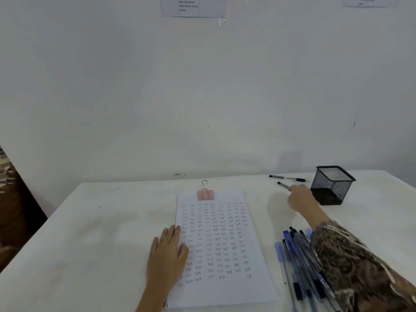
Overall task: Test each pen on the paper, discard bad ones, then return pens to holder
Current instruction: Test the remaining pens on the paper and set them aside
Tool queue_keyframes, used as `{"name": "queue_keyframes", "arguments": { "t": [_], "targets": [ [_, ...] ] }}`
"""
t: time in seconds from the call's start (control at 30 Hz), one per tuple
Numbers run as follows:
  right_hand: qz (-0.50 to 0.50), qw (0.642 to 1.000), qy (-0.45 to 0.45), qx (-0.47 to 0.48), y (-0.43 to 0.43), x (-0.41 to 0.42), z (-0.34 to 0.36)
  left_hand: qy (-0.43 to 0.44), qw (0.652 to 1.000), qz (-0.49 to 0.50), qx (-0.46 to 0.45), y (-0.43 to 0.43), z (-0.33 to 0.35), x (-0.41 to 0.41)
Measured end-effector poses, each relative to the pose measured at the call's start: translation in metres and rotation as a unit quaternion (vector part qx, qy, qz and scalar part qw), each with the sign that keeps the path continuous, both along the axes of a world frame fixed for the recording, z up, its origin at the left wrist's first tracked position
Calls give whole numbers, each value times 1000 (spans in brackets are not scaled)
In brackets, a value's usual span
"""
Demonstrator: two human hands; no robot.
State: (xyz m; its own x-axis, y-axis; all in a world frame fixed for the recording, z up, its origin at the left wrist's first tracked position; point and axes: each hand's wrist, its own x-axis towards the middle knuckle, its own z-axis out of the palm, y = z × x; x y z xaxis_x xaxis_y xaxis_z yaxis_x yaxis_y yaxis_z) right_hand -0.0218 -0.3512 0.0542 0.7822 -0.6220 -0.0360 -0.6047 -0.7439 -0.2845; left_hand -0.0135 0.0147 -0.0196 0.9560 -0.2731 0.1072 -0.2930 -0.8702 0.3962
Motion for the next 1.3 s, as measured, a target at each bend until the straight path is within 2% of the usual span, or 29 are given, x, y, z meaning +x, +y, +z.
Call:
{"name": "queue_keyframes", "arguments": {
  "t": [0.13,0.43,0.5,0.53,0.57,0.6,0.63,0.67,0.7,0.73,0.77,0.83,0.9,1.1,1.13,1.23,1.3],
  "targets": [
    [10,996,79,-30,-18,13,-15,1,1000,1,2,0,0,1],
    [-17,974,161,-157,-26,14,-18,-2,1000,4,11,0,-3,3],
    [-13,985,110,-133,-25,15,-12,-4,1000,4,6,0,-3,4],
    [-4,996,40,-80,-22,17,-6,-4,1000,3,2,0,-4,5],
    [9,998,-60,19,-15,19,2,-4,1000,4,1,0,-5,6],
    [-1,970,-179,165,-5,21,9,-5,1000,4,0,1,-5,6],
    [-31,899,-278,338,7,22,17,-6,1000,5,0,0,-5,6],
    [-48,807,-338,482,17,21,22,-7,1000,6,0,0,-5,6],
    [-51,721,-374,580,30,19,26,-7,1000,7,4,1,-4,5],
    [-51,659,-396,637,39,17,24,-6,1000,8,7,0,-3,5],
    [-47,613,-413,672,47,15,21,-5,1000,8,9,0,-3,4],
    [-40,546,-433,716,63,9,13,-3,1000,7,5,0,-1,3],
    [-46,514,-429,741,76,5,3,0,1000,7,-7,-1,-1,2],
    [-99,495,-402,764,104,-7,-24,-6,1000,6,-17,0,-2,2],
    [-108,501,-412,754,107,-8,-28,-6,1000,5,-17,0,-2,2],
    [-110,547,-436,706,113,-12,-34,-4,1000,4,-16,1,-3,3],
    [-101,548,-442,703,113,-15,-38,-4,1000,5,-14,1,-3,4]
  ]
}}
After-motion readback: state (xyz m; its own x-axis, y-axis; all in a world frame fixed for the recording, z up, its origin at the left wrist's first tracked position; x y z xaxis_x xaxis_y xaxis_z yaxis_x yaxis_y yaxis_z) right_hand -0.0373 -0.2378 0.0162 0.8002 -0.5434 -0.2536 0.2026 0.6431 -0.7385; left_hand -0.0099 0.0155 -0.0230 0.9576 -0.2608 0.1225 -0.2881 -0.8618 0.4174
